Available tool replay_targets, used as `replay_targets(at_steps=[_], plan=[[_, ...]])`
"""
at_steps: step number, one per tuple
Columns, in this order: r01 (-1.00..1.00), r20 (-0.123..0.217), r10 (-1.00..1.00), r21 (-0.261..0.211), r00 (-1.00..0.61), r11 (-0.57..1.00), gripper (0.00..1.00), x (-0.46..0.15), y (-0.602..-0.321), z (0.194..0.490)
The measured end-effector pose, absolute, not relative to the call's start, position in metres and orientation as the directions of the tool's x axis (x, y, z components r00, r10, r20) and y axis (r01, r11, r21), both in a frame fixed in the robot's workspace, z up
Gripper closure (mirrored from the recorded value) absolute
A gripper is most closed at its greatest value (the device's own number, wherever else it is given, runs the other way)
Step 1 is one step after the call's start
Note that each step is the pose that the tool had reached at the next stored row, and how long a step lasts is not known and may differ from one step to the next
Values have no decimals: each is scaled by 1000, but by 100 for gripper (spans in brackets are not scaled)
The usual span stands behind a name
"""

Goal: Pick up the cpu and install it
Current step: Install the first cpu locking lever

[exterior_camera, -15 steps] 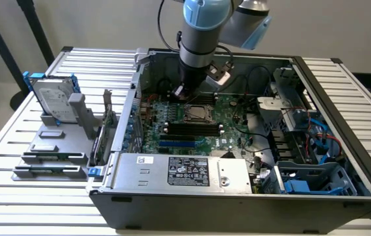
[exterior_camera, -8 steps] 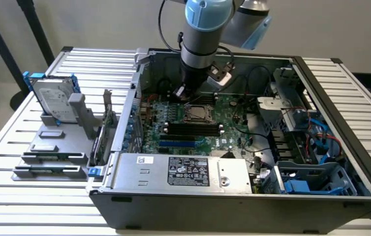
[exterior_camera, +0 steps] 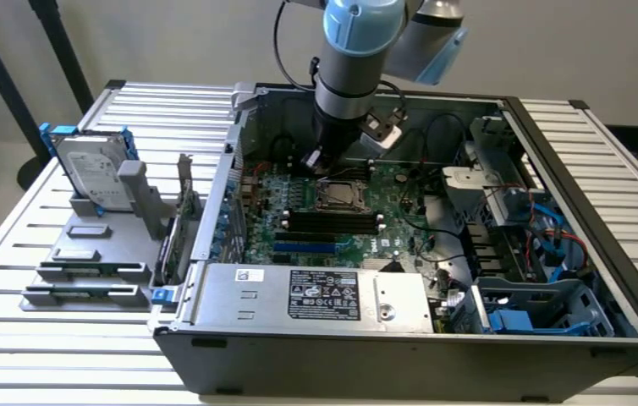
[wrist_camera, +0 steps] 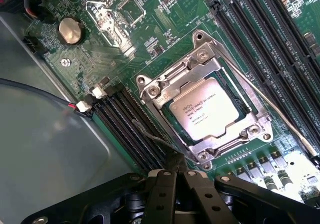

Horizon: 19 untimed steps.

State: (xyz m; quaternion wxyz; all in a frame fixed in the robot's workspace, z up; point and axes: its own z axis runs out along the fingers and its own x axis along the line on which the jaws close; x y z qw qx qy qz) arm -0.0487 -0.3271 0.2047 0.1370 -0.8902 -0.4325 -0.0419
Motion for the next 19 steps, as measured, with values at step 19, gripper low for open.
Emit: replay_targets(at_steps=[19], plan=[[791,193,769,-208,609,-575,89,-41,-327,200]])
